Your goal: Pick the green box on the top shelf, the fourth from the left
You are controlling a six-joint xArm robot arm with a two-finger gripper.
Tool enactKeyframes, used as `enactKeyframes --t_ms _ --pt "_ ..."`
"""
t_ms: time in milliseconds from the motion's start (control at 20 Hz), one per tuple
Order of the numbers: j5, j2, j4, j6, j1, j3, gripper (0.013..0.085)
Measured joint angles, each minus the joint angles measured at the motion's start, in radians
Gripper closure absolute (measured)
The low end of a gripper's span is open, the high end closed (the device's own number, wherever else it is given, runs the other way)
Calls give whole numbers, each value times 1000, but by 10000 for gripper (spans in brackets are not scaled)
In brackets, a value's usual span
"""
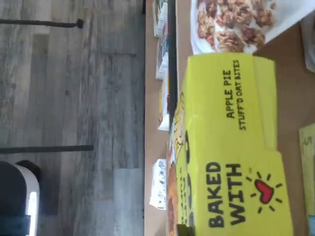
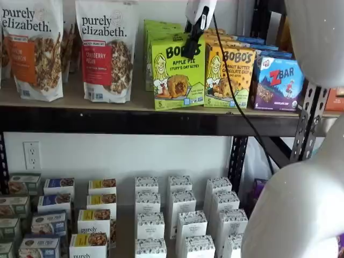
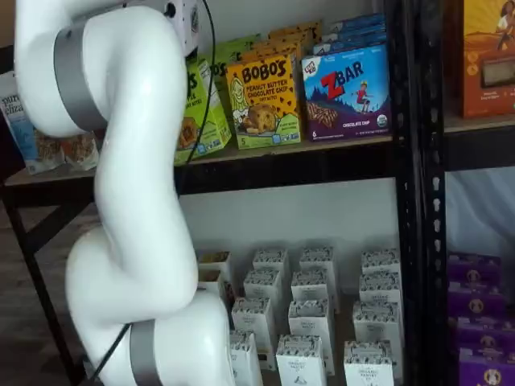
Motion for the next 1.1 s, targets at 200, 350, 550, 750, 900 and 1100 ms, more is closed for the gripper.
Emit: enactKeyframes --t_ms 200,350,550,750,900,1100 --pt "41 -23 17 5 -3 -1 650" --pt "62 -44 23 7 -5 6 650" --pt "77 -75 22 7 -8 26 650" --pt "90 -103 22 0 -17 46 650" --pt "102 -122 25 -5 -24 60 650" --pt "124 -140 31 -10 -33 71 650"
